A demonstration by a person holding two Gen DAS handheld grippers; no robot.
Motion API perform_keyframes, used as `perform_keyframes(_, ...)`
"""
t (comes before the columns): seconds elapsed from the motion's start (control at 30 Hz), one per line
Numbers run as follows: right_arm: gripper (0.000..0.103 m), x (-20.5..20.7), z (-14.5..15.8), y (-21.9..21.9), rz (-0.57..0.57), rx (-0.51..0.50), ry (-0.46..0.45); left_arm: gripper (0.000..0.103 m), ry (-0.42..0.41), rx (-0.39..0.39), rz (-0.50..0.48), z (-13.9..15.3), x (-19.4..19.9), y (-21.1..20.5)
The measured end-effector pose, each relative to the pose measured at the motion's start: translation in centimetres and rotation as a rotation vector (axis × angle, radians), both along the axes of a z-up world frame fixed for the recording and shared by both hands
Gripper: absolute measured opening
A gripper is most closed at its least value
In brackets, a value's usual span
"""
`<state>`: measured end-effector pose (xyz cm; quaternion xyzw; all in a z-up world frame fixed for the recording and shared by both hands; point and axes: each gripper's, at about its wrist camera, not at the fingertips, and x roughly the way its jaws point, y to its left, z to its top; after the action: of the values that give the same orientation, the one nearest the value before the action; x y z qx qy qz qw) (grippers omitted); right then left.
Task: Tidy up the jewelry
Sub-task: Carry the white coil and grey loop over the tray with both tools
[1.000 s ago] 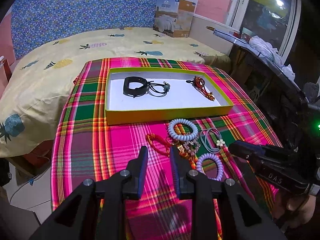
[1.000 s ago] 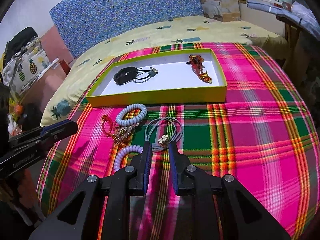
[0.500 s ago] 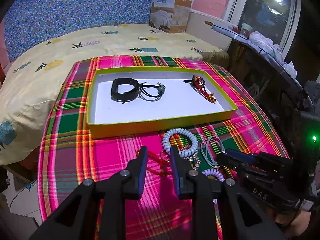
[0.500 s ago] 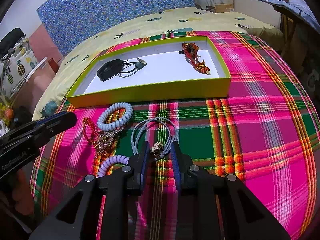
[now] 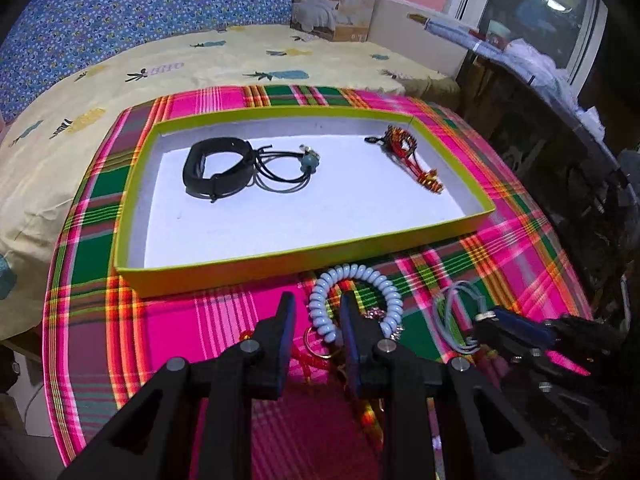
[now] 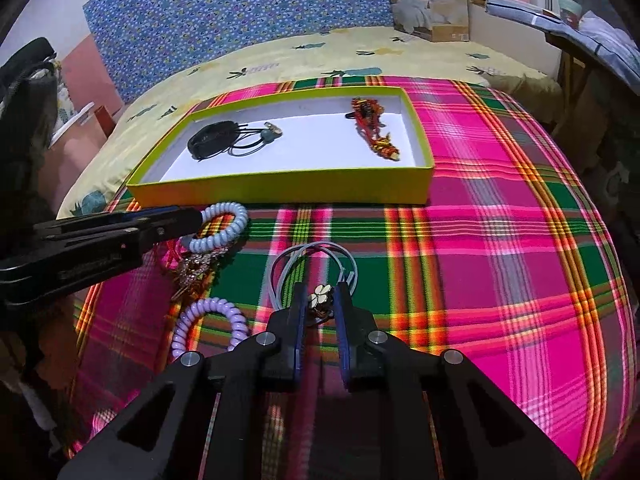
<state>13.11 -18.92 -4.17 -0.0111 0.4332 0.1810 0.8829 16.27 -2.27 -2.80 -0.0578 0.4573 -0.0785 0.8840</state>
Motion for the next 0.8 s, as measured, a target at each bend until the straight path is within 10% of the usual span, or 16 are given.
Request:
perform_keyframes(0.37, 0.013, -0.2, 0.2, -1.6, -0.015, 0.022, -0.004, 0.010, -0.015, 0.103, -0.025, -0.5, 0.3, -1.7)
perform_keyframes(0.8, 0.013, -1.2, 1.5, -2.7, -0.022, 0.046, -0.039, 0.010, -0.091, 0.015, -0.038, 2.4, -2.2, -0.4)
